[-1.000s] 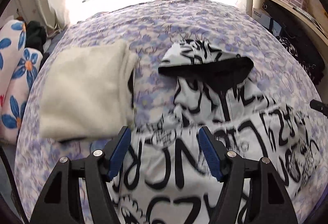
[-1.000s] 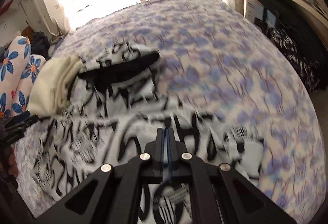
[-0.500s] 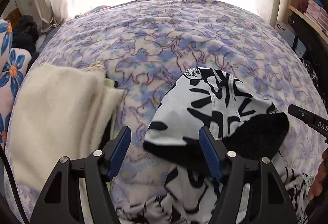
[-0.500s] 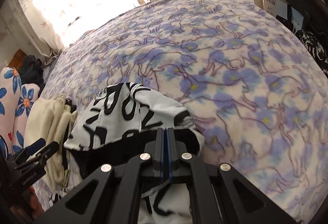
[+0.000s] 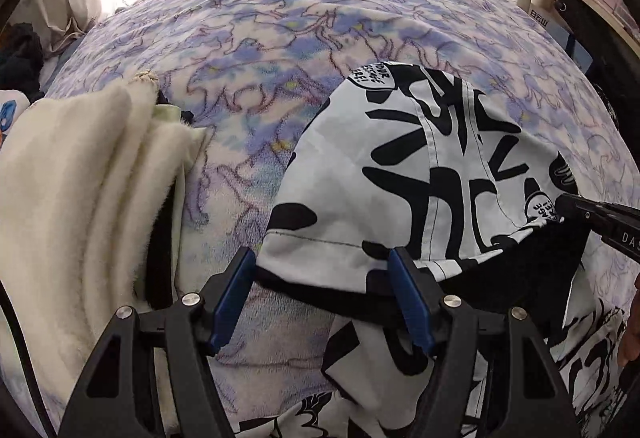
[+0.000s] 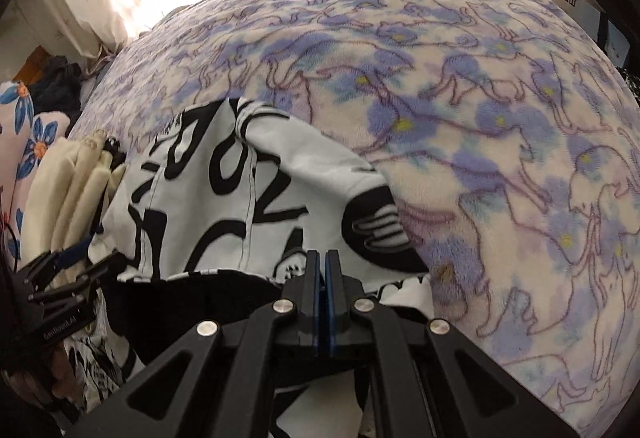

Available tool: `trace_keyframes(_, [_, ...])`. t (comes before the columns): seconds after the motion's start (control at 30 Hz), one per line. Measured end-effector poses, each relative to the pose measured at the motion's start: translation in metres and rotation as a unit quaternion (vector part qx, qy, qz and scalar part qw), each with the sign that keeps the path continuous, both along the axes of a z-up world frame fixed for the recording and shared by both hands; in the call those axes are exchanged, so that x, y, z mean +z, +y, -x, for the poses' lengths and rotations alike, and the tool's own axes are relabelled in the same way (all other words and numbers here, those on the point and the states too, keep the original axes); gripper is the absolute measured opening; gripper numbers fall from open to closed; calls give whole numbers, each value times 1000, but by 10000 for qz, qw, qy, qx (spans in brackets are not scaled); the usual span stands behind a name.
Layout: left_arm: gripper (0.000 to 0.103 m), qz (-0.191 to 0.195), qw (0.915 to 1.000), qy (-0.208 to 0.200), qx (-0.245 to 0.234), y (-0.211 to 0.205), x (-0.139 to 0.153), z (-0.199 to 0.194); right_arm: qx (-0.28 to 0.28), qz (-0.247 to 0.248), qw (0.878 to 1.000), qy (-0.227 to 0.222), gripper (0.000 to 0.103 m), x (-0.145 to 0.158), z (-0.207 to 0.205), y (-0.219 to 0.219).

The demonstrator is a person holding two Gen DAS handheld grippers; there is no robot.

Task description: Fold large clothes

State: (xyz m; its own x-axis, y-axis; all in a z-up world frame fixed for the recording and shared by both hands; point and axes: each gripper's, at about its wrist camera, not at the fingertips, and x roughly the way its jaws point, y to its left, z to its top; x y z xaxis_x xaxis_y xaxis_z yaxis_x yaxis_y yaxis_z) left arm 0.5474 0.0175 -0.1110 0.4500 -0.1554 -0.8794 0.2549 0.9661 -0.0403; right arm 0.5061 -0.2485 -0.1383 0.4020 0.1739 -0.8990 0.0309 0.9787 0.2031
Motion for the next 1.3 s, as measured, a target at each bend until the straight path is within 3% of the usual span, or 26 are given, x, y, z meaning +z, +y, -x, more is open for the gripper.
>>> trace_keyframes(0.1, [68, -3, 9998, 180, -106, 4, -13, 9, 207, 275, 9990, 282, 3, -23, 17, 3])
trace_keyframes(0.17, [68, -114, 9993, 335, -96, 6, -26, 12, 214, 237, 9992, 235, 3, -25, 24, 0])
trace_keyframes(0.27, [68, -11, 9993, 369, -91, 12, -27, 14, 121, -201, 9996, 132, 3, -12, 28, -11])
trace_keyframes(0.37, [68, 277, 9989, 310, -203, 21, -8, 13, 119, -439, 9988, -189, 4, 11, 30, -22])
trace_keyframes(0.5, [68, 800, 9939, 259, -707, 29, 22, 14, 42, -634, 9971, -428, 43, 32, 22, -35])
trace_keyframes(0.57, [72, 925, 9918, 50, -879, 34, 38, 15, -14, -652, 9966, -497, 45, 36, 15, -38])
trace_keyframes(0.63, [86, 875, 9931, -160, -761, 37, 45, 11, -107, -664, 9966, -478, 45, 33, 5, -38])
trace_keyframes(0.67, [86, 848, 9941, -217, -647, 38, 44, 6, -173, -635, 9968, -457, 45, 30, -1, -40])
trace_keyframes(0.83, [86, 889, 9955, 267, -212, 35, 12, -34, -351, -657, 9970, -232, 45, 3, -28, -51])
trace_keyframes(1.03, [86, 748, 9960, 478, -44, 23, -33, -63, -292, -976, 9948, -76, 45, -19, -46, -54])
trace_keyframes(1.17, [86, 1062, 9926, 574, 145, 24, -49, -71, -229, -1218, 9923, -48, 47, -29, -54, -46])
trace_keyframes(1.2, [82, 1083, 9924, 561, 171, 24, -50, -72, -215, -1241, 9920, -80, 47, -29, -55, -42])
trace_keyframes(1.27, [46, 1141, 9922, 497, 62, 22, -47, -69, -123, -1161, 9930, -170, 40, -26, -54, -35])
trace_keyframes(1.3, [15, 1226, 9910, 544, -31, 21, -45, -67, -54, -1111, 9936, -191, 24, -23, -52, -31])
